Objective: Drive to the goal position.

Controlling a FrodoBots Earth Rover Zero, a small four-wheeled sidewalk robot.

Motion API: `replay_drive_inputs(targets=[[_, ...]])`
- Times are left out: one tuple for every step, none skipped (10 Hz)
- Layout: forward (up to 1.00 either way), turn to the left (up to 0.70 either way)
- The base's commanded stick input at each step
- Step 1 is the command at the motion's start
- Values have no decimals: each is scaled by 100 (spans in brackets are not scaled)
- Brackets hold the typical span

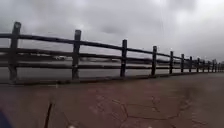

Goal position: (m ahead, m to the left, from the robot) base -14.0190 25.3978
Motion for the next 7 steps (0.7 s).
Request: replay_drive_inputs(targets=[[0, 85], [0, 85], [0, 85], [0, 85], [0, 85], [0, 85], [0, 85]])
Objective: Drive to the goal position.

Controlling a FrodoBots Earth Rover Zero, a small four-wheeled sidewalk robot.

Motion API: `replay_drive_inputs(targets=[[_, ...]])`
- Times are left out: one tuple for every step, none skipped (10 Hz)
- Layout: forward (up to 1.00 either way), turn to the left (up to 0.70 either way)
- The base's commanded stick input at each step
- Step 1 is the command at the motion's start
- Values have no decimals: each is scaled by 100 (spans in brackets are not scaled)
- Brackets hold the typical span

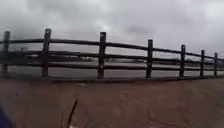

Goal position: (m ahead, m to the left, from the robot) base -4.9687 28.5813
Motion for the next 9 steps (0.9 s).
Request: replay_drive_inputs(targets=[[0, 85], [0, 85], [0, 85], [0, 85], [0, 85], [0, 85], [27, 69], [85, 34], [85, 34]])
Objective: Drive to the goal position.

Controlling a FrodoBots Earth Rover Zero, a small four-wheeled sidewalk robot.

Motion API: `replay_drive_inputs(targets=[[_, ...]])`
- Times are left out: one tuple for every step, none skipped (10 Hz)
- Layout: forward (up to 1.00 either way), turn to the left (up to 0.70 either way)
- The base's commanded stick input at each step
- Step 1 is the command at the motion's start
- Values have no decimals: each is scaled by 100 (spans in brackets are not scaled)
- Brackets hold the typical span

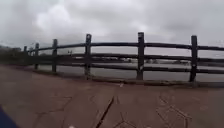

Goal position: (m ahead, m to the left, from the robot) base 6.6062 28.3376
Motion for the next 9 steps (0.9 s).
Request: replay_drive_inputs(targets=[[85, 34], [85, 34], [85, 34], [85, 34], [85, 34], [85, 34], [85, 34], [85, 34], [85, 34]])
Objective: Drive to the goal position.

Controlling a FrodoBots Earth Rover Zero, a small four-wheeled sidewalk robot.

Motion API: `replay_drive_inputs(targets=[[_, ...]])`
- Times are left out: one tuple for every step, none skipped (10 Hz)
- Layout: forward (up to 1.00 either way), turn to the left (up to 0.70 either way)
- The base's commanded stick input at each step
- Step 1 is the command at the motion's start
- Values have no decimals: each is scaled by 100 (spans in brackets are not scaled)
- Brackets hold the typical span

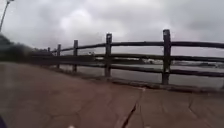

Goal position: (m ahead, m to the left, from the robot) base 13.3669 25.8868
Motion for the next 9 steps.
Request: replay_drive_inputs(targets=[[85, 34], [85, 34], [85, 34], [85, 34], [85, 34], [85, 34], [85, 34], [85, 34], [85, 34]])
